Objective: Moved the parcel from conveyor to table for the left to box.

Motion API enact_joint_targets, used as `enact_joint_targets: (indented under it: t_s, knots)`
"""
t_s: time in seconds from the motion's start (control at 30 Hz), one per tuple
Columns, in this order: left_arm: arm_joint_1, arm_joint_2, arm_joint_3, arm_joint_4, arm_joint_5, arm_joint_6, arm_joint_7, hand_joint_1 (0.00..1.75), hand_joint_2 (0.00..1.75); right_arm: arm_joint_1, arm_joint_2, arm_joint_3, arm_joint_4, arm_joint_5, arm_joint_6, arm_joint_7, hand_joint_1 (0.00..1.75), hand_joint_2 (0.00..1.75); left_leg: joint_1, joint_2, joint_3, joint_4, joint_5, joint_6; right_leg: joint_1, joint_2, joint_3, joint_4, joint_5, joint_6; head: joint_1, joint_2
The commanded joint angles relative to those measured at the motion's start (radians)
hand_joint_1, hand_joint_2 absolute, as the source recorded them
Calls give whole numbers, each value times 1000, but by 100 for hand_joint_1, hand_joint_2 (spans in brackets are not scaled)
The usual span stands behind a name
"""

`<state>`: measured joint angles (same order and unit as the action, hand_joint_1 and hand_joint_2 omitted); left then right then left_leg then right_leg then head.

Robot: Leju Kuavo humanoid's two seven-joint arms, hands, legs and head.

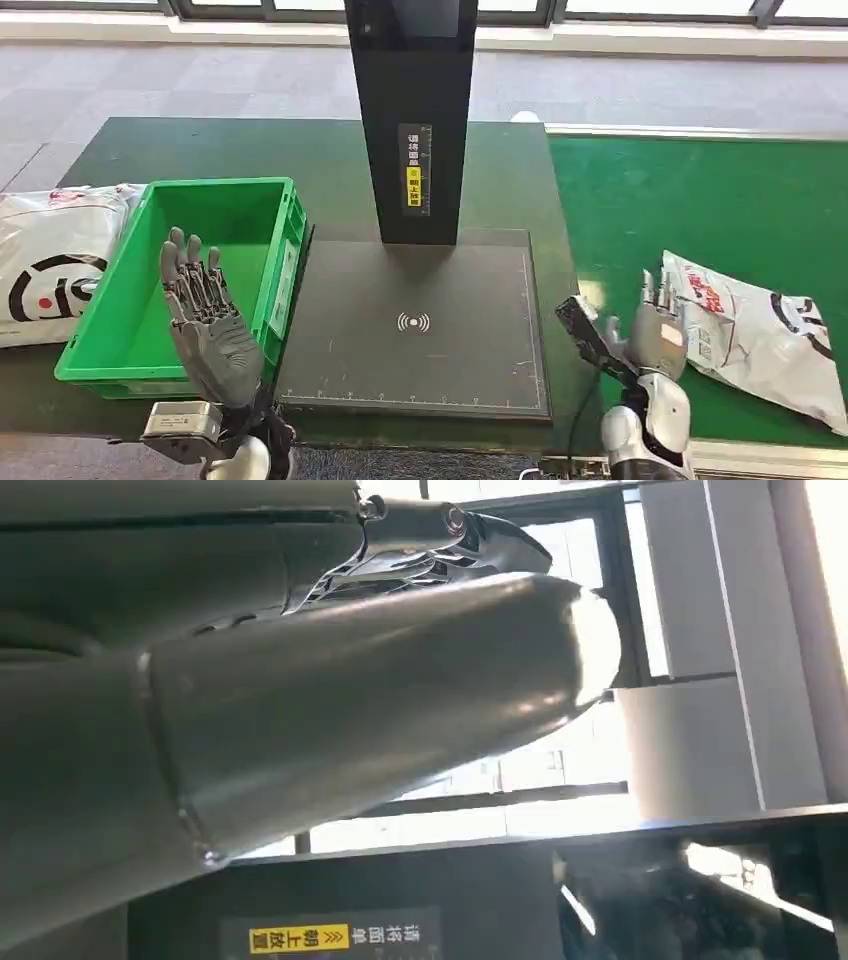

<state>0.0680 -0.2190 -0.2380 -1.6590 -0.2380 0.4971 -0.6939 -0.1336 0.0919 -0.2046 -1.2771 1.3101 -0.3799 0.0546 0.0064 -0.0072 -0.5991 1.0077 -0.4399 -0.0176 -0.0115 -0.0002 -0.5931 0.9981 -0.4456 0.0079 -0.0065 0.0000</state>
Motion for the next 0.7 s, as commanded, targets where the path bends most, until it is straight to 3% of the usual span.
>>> enact_joint_targets:
  t_s: [0.03,0.23,0.7]
  knots:
    - [-16,6,-15,26,-17,41,23,0,0,-190,-45,-301,419,77,-21,50,0,175,0,0,4,-3,0,1,0,-1,5,-4,1,0,0,0]
    - [-16,28,-38,41,11,88,15,0,0,-294,-110,-383,683,59,-163,-16,0,175,0,0,4,-2,0,1,0,0,4,-3,1,1,0,0]
    - [-13,28,-41,44,23,88,15,0,0,-281,-113,-408,684,58,-185,-16,0,175,-1,1,3,-1,-1,1,-1,1,3,-2,0,0,0,0]
